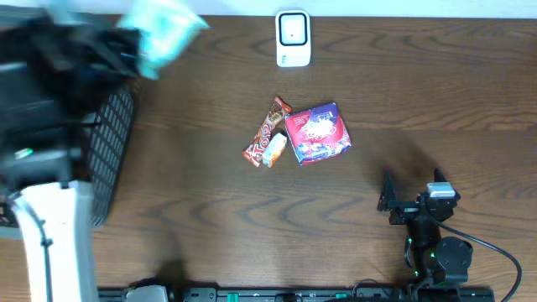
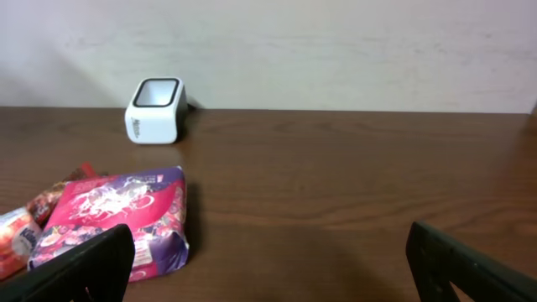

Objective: Scan the item barcode
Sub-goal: 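Place the mint-green wipes pack on the table left of the TOP bar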

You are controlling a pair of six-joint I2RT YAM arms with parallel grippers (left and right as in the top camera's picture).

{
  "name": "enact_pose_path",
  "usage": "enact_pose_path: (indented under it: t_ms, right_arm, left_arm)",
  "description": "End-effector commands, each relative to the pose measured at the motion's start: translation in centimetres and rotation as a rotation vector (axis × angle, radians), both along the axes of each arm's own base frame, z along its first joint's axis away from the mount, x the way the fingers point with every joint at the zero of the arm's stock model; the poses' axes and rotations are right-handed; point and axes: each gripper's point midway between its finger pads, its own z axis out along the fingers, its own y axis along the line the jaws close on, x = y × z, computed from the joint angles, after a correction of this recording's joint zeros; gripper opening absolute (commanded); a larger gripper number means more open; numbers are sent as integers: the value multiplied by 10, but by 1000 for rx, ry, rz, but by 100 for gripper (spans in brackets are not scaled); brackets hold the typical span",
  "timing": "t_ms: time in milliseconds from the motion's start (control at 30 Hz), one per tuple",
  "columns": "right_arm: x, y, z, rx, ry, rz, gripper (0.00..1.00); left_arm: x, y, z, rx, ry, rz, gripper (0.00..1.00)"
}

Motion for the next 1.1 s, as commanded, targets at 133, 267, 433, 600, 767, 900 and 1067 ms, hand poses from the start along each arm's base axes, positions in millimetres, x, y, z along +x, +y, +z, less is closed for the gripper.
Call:
enact_pose_path:
  t_ms: [133,267,433,600,767,900,1067]
  right_arm:
    - [0,2,0,-10,-1,11,99]
    - [0,2,0,-10,-1,11,99]
    - [0,2,0,-10,-1,11,99]
    - [0,2,0,-10,-1,11,99]
    - [0,2,0,-10,-1,11,99]
    - [0,2,0,-10,-1,11,99]
    - [0,2,0,-10,-1,11,99]
  left_arm:
    - [-4,-42,-125,452,360,-21,7]
    - [-8,-77,-186,519,532,-143,7]
    - [-5,-111,-261,587,691,-251,9]
    - [5,-108,-287,592,737,-246,89]
    - [12,-88,-243,552,665,-180,91]
    - [-2,-66,-193,520,584,-123,92]
    - [-32,-55,-171,518,594,-113,98]
